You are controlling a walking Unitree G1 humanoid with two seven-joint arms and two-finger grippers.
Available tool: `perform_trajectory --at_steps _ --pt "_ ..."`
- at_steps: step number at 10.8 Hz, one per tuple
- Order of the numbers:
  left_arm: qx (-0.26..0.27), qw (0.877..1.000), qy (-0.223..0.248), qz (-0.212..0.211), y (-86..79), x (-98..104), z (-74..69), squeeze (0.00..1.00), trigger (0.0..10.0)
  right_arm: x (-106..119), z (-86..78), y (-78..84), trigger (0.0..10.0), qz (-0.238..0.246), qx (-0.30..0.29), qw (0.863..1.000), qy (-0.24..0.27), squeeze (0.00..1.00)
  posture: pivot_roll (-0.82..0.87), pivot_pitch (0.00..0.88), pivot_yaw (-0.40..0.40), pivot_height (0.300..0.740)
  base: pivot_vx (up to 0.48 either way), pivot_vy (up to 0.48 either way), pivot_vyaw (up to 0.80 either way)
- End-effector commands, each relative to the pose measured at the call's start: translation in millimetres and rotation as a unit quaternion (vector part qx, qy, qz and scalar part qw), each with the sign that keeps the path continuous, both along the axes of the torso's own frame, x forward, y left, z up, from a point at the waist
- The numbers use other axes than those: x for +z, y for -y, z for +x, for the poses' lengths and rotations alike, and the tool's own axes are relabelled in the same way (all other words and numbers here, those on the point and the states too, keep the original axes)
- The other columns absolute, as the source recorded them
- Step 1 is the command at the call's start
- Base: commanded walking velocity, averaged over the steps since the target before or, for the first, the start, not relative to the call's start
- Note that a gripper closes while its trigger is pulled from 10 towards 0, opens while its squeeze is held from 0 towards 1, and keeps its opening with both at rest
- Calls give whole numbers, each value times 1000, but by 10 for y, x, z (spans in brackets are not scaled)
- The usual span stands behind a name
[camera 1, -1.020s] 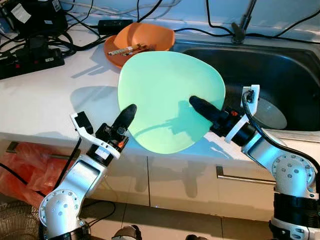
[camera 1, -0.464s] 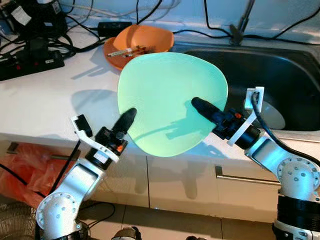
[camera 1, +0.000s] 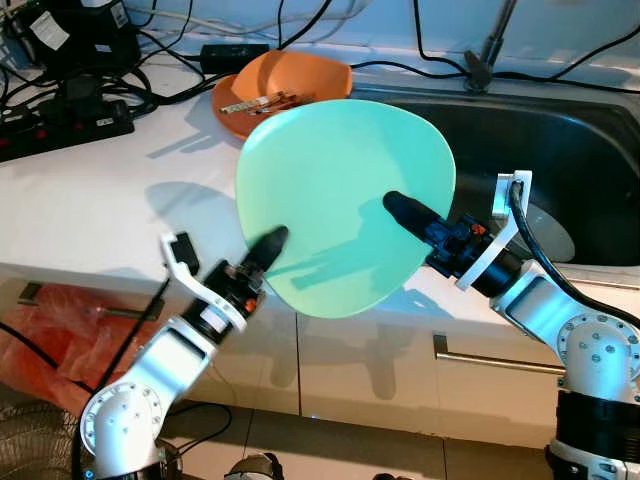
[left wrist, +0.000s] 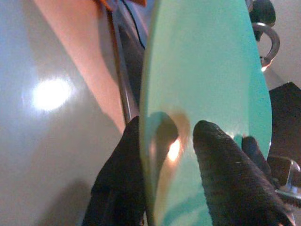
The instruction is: Kitchen organization
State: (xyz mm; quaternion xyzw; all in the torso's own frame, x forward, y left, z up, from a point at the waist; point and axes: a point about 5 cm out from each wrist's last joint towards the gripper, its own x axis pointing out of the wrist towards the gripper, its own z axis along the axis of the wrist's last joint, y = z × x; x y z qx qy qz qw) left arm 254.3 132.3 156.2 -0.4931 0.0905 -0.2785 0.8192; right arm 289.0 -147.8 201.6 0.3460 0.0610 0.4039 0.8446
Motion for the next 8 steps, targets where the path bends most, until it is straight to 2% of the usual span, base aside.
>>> perform_trajectory --at_steps 1,2,5,7,8 --pt "-64 998 -21 5 215 -92 -53 1000 10000 -46 74 53 0 -24 -42 999 -19 0 102 145 -7 740 0 0 0" --pt "-60 998 -18 10 212 -86 -43 1000 10000 -76 139 108 0 -26 -78 996 -33 0 102 142 -6 740 0 0 0" --pt "-41 999 -6 14 181 -34 -19 1000 10000 -117 229 202 0 -24 -132 990 -47 0 107 138 -4 740 0 0 0" --pt "-39 998 5 41 184 -9 -25 1000 10000 -130 316 360 0 -13 -195 979 -60 0 107 140 -4 740 0 0 0" --pt "-26 997 5 69 183 -33 -9 1000 10000 -152 341 461 0 -10 -223 972 -66 0 105 137 -2 740 0 0 0"
